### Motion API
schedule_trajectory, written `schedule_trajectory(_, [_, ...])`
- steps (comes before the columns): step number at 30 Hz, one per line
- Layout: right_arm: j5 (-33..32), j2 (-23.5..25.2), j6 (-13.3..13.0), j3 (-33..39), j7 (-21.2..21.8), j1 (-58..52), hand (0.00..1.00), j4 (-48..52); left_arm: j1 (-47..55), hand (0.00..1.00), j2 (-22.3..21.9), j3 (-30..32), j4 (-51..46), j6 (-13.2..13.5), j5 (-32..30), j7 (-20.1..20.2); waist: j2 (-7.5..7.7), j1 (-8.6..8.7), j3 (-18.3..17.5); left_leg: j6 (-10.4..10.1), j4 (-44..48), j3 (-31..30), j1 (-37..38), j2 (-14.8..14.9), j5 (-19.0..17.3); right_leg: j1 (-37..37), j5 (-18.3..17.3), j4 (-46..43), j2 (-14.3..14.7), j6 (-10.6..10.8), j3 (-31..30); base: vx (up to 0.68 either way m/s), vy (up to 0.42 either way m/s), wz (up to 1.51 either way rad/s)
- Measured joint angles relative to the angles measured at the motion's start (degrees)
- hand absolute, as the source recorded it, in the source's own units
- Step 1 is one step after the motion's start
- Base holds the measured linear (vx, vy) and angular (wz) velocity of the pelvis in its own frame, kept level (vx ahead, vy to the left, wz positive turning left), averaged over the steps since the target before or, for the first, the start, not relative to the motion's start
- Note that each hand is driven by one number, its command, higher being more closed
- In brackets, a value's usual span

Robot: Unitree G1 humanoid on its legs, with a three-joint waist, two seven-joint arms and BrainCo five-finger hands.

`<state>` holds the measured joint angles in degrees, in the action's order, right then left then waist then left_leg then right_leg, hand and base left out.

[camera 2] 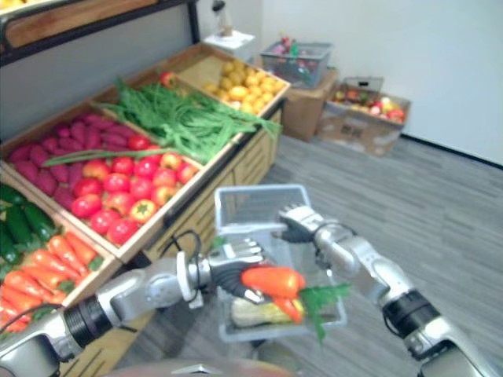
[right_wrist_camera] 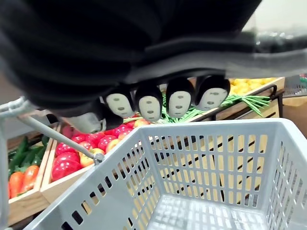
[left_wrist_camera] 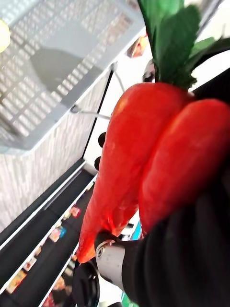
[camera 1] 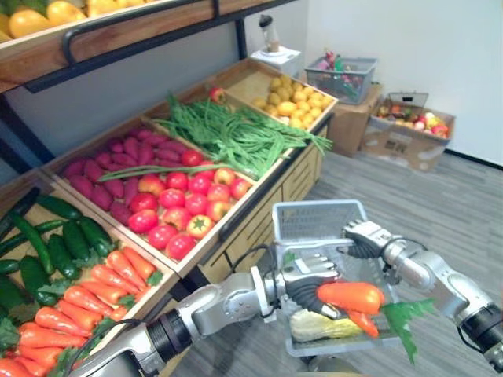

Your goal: Pick vegetable in the basket

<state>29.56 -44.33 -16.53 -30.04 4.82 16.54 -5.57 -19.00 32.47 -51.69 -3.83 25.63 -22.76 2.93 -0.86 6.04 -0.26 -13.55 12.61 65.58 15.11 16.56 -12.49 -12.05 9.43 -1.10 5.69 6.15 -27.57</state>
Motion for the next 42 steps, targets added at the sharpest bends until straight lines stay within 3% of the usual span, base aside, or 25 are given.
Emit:
schedule_trajectory(8, [-1.0,0.6,1.1,-4.9,3.2,7.9,1.0,0.8,-2.4,1.0,-4.2,-3.8,0.0,0.0,0.0,2.0,-0.27,0.05,1.1,-0.3,1.9,1.6,0.0,1.2,-0.6,-0.7,0.1,-0.5,1.2,0.0,-1.2,-0.03,-0.036,-0.1])
schedule_trajectory(14, [-0.8,7.6,4.6,-3.9,3.7,16.5,1.0,-8.7,-2.6,1.0,-7.1,-4.7,0.0,0.0,0.0,2.4,-0.34,-0.24,1.7,-0.3,3.8,1.4,-0.1,2.5,-1.5,-0.7,0.1,-0.9,1.5,0.0,-1.0,-0.04,-0.036,0.01])
schedule_trajectory(24, [-0.9,18.5,10.3,8.3,2.3,22.1,1.0,-19.6,-2.5,1.0,-11.2,-4.9,0.0,-0.6,0.0,2.4,-0.39,-0.62,2.8,-0.2,4.7,-0.4,-1.0,3.6,-1.7,-0.7,0.1,-1.0,1.3,0.0,0.7,-0.03,-0.03,0.08])
schedule_trajectory(30, [-1.0,18.9,11.3,13.7,1.8,22.8,1.0,-20.9,-2.4,1.0,-12.2,-4.9,0.0,-0.8,0.0,2.5,-0.52,-1.48,3.0,-0.2,5.0,-1.5,-2.0,3.9,-1.7,-0.8,0.1,-0.8,0.9,0.0,1.7,-0.03,-0.025,0.09])
schedule_trajectory(42, [-3.2,18.8,11.2,13.5,5.0,24.6,1.0,-19.4,-0.9,1.0,-12.2,-4.6,-2.4,-1.2,-1.1,3.2,-0.35,-1.49,4.1,-0.2,5.6,-1.8,-2.1,4.5,-1.7,-0.8,0.1,-0.8,1.1,0.0,2.1,-0.02,-0.023,0.01])
